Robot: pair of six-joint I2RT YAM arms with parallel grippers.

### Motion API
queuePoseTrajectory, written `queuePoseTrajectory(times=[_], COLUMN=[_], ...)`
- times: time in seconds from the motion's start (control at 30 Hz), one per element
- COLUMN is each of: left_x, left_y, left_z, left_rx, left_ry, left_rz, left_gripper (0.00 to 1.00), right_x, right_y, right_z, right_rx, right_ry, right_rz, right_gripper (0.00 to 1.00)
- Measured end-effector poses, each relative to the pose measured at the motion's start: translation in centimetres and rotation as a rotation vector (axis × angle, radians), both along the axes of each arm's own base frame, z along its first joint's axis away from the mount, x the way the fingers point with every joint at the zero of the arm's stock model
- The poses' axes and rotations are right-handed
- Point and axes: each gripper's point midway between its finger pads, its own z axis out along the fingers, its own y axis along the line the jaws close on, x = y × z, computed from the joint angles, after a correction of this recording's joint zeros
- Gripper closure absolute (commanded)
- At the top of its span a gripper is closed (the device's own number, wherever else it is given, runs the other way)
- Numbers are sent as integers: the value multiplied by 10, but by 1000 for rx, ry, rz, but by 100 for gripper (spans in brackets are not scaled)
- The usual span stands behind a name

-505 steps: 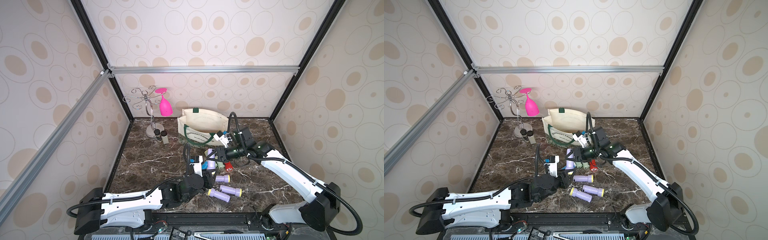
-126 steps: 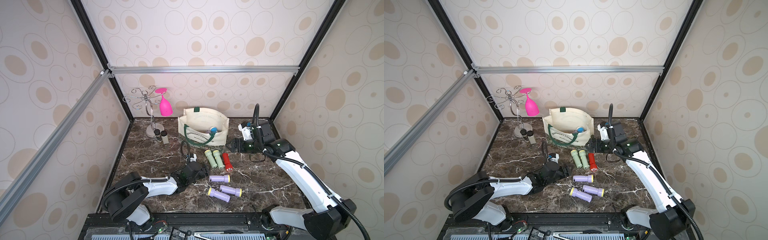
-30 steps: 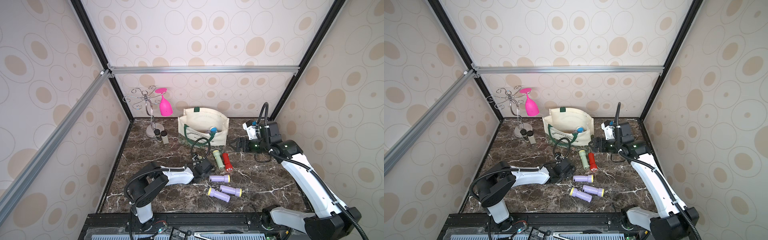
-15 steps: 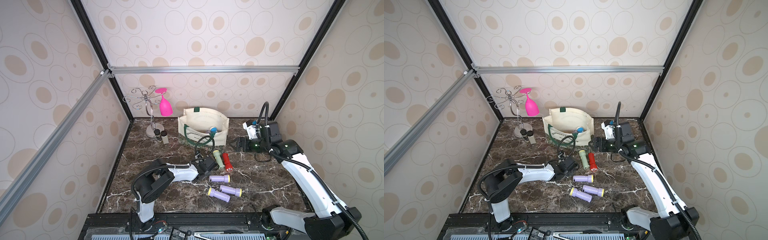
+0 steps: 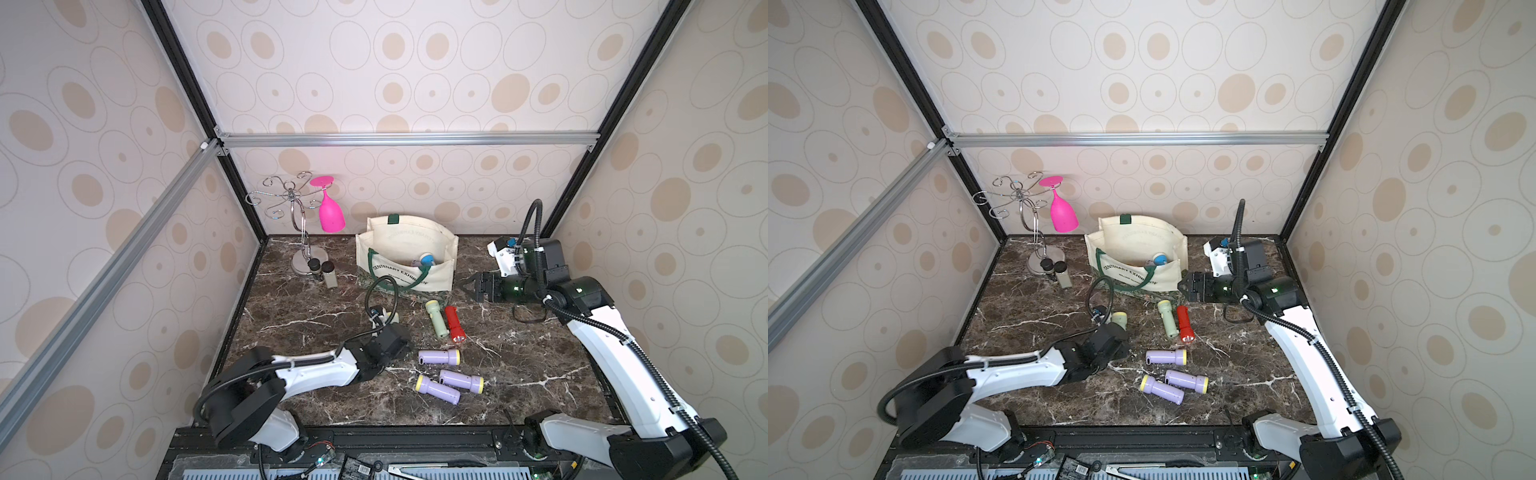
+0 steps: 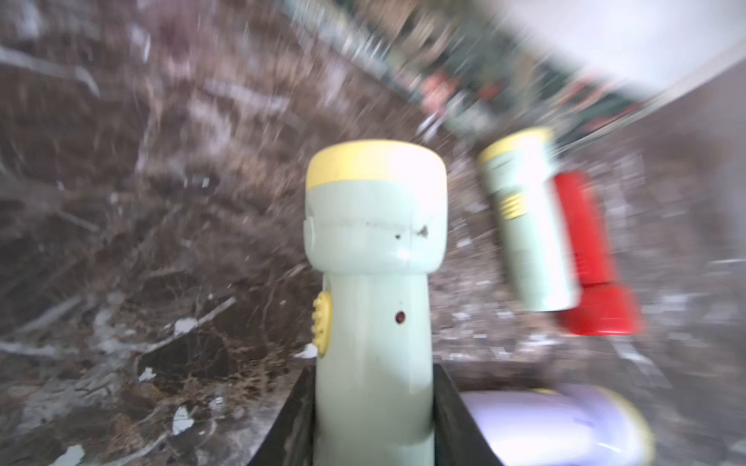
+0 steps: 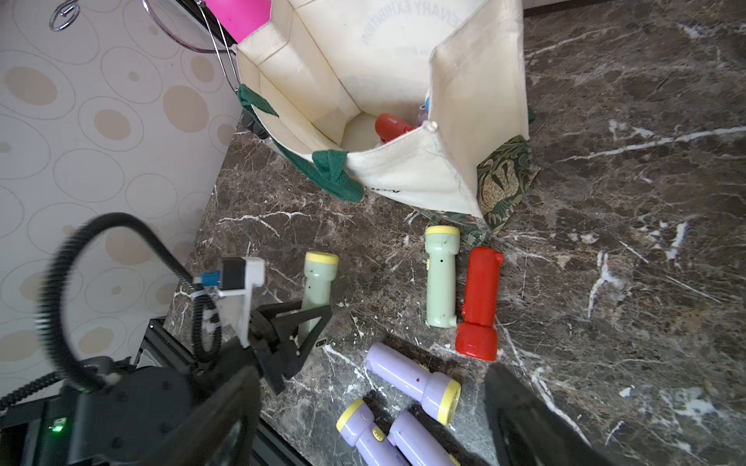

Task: Put the flashlights into the tote bags
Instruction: Pick up the flashlight from the center of the board.

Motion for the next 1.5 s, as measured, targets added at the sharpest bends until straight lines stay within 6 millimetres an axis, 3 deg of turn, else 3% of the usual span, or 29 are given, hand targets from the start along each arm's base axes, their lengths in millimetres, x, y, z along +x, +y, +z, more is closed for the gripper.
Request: queuePoseTrajectory(times=[0.1,0.2,0.43,0.63,0.83,1.07,1.2,1.3,1.37,1.43,1.5], left_x=[3,2,-3,-7,-10,-13,-13,-13,-14,-15,-15], left_y=[-10,-17,-37,-57,-78,-90,-90,-91,-93,-94,-94], left_z=[50,83,128,166,172,167,171,170,168,167,167], left_rx=[-126,-194,-252,-335,-367,-379,-390,-390,-388,-388,-388], left_ry=[-112,-193,-293,-365,-376,-373,-383,-382,-377,-373,-372], left_rz=[-33,-86,-211,-289,-356,-390,-391,-394,-399,-405,-406], left_gripper=[100,100,100,100,100,100,100,100,100,100,100], right_x=[-4,-9,-20,-16,-7,0,1,0,0,0,0], right_y=[6,15,51,74,90,96,96,97,97,98,98], right_z=[2,7,28,23,20,24,24,22,21,19,19], right_rx=[40,94,239,312,357,374,376,378,378,377,376], right_ry=[22,39,38,105,144,142,145,150,152,154,151], right_rz=[16,50,200,266,294,296,291,293,293,294,296], right_gripper=[12,10,5,5,14,42,42,30,28,29,40])
